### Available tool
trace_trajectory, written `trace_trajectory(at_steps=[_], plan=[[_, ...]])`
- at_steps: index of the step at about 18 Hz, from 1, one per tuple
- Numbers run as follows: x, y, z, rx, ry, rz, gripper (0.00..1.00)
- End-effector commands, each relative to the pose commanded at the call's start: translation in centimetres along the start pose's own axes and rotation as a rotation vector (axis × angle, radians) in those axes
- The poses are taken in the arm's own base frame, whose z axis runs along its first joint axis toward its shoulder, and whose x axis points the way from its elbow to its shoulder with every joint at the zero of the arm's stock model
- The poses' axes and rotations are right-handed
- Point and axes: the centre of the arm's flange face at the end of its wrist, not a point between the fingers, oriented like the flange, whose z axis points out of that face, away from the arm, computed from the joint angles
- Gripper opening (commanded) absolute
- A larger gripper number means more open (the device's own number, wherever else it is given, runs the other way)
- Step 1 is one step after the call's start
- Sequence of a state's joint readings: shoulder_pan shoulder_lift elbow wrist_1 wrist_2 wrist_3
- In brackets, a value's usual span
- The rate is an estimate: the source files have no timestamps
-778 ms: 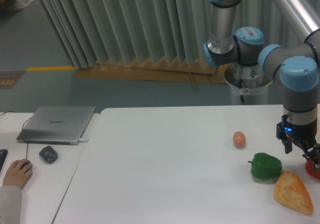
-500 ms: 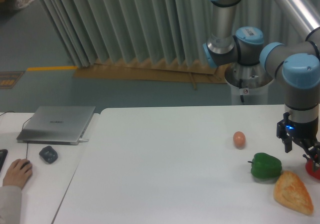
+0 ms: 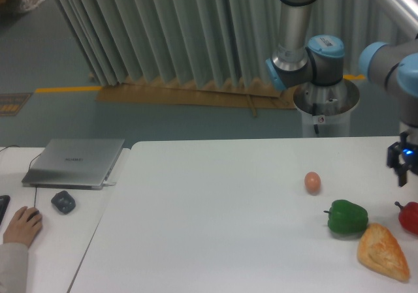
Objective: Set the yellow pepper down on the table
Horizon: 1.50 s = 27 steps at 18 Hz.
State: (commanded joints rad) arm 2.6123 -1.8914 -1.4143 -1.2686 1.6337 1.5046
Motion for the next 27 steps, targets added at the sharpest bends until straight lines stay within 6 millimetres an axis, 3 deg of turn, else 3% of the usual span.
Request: trace_trajectory(at_steps=[3, 10, 14, 19, 23, 27], plan=[[-0.1, 1.2, 0.5, -0.002, 0.012, 0.035, 1.00], [-0.4, 6.4, 2.5, 0.005, 0.047, 0.196, 1.00], [-0.7, 10.6, 3.6, 0.031, 0.063, 0.340, 1.00], [0.5, 12.7, 6.3, 0.063, 0.104, 0.467, 1.00], [0.4, 16.0, 7.0, 0.078, 0.108, 0.603, 1.00], [0.1, 17.3, 7.6, 0.092, 0.121, 0.696, 1.00]])
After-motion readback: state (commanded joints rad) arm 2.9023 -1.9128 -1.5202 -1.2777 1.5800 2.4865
